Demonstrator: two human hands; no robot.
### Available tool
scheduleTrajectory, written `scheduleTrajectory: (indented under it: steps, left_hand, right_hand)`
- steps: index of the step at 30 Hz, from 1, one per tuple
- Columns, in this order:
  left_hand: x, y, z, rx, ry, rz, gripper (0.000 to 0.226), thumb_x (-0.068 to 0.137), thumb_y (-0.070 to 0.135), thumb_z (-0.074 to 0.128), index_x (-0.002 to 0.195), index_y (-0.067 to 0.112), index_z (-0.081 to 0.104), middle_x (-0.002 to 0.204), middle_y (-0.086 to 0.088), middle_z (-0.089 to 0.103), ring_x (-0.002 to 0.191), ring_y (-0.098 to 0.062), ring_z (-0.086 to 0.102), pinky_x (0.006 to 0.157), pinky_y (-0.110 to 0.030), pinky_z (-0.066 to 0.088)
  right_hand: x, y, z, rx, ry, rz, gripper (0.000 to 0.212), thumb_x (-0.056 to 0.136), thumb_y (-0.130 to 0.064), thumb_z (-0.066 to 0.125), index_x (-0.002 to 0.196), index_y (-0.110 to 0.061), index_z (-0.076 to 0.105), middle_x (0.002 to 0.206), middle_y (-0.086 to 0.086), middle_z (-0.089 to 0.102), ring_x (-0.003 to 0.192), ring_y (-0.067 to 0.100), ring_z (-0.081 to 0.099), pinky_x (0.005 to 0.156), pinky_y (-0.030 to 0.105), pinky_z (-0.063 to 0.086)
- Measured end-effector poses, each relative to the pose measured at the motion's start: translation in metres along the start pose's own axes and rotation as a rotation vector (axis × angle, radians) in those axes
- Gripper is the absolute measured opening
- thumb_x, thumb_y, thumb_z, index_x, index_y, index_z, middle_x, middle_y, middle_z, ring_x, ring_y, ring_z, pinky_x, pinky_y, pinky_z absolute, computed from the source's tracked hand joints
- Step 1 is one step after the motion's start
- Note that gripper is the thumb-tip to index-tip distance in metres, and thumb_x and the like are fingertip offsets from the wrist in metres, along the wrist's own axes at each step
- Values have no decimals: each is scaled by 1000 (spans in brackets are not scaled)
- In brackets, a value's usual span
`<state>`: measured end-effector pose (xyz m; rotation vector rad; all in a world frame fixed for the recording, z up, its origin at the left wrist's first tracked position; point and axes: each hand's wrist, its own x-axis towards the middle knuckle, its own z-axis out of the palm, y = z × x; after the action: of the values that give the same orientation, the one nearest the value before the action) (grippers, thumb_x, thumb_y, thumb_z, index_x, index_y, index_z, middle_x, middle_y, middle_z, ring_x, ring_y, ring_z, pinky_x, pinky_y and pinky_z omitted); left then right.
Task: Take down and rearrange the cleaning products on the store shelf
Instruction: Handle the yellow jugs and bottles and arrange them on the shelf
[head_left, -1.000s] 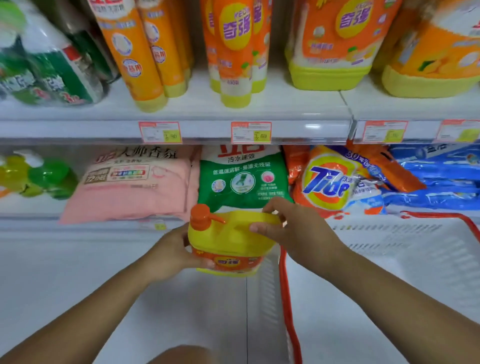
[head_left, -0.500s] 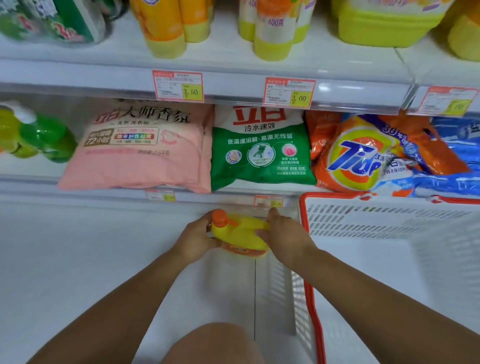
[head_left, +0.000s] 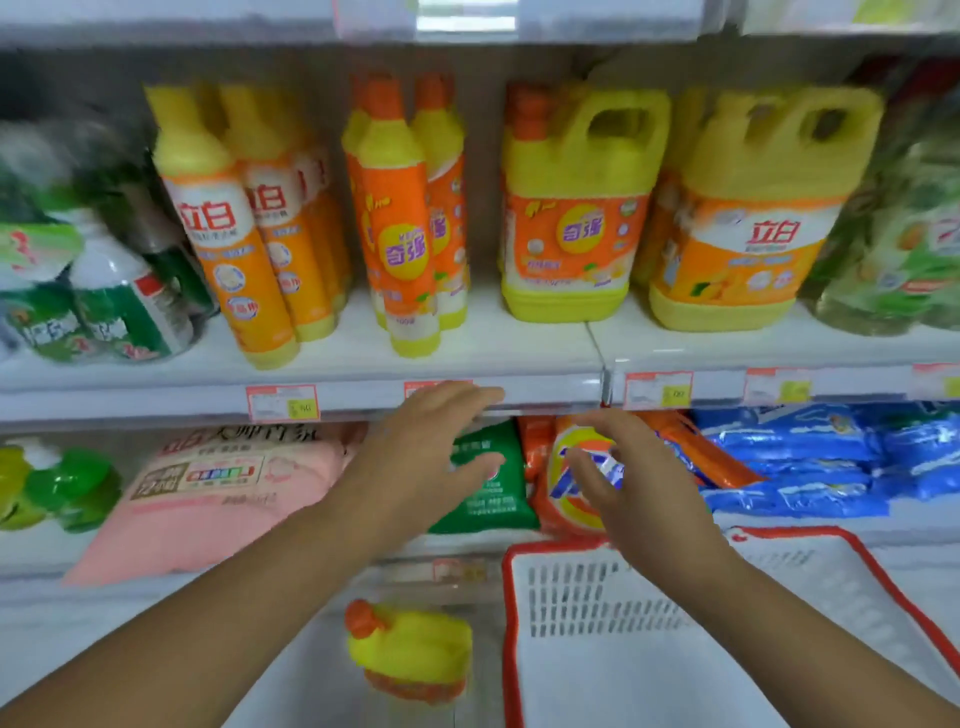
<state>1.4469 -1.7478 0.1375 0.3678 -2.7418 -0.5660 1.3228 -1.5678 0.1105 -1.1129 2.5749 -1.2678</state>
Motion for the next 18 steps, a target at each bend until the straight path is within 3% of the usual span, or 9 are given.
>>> scheduleTrajectory:
  steps: [2, 5, 7, 9, 12, 14, 16, 18]
  left_hand:
    - [41, 20, 0, 41, 118, 68, 69, 90, 40, 66, 150, 26, 34, 150, 9, 35, 138, -8, 25, 106, -11, 14]
    - [92, 31, 15, 19, 169, -9, 81, 88, 43, 69, 153, 17, 28, 154, -4, 34, 139, -19, 28, 107, -19, 20]
    - [108, 26, 25, -14, 120, -122, 88, 86, 47, 70, 153, 14, 24, 154, -7, 32, 139, -21, 29, 106, -23, 23]
    - [112, 12, 37, 159, -15, -199, 96, 86, 61, 61, 155, 12, 15, 160, -9, 20, 145, -24, 21, 114, -30, 19]
    - [113, -2, 47, 330, -105, -222, 92, 89, 70, 45, 157, 19, 9, 164, -4, 12, 149, -23, 13, 117, -37, 12]
    - [115, 0, 47, 335, -102, -217, 86, 91, 68, 44, 157, 22, 11, 163, -2, 15, 148, -23, 15, 115, -37, 13]
    - [115, 3, 46, 350, -101, -200, 84, 92, 67, 43, 156, 23, 12, 163, -2, 16, 147, -23, 15, 115, -36, 13]
    - [110, 4, 46, 342, -95, -195, 83, 92, 67, 42, 157, 23, 13, 163, -2, 16, 147, -23, 15, 115, -36, 13]
  right_hand:
    - [21, 2, -29, -68, 50, -74, 43, 99, -23, 57, 141, -26, 47, 149, -8, 42, 140, 10, 35, 107, 17, 26]
    - [50, 10, -56, -96, 9, -112, 59, 102, -26, 51, 155, -27, 25, 165, -7, 11, 152, 10, 7, 120, 29, 14]
    - [66, 20, -65, -61, -59, -104, 68, 103, -28, 50, 159, -24, 11, 167, -5, 2, 153, 12, 2, 123, 34, 13]
    - [75, 33, -65, -100, -143, -83, 74, 103, -33, 48, 159, -21, 2, 167, 0, -1, 154, 18, 0, 124, 40, 12]
    - [84, 51, -60, -328, -193, -77, 72, 104, -42, 41, 159, -19, 2, 166, 6, 10, 154, 23, 5, 123, 41, 1]
    - [88, 53, -60, -410, -128, -103, 69, 103, -44, 38, 159, -19, 6, 161, 9, 28, 150, 23, 19, 123, 43, 1]
    - [94, 53, -63, -399, -96, -107, 68, 103, -43, 40, 158, -19, 9, 146, 10, 48, 139, 27, 38, 122, 43, 12]
    - [97, 53, -62, -386, -67, -124, 70, 102, -46, 41, 158, -18, 11, 133, 12, 59, 126, 30, 49, 111, 41, 33]
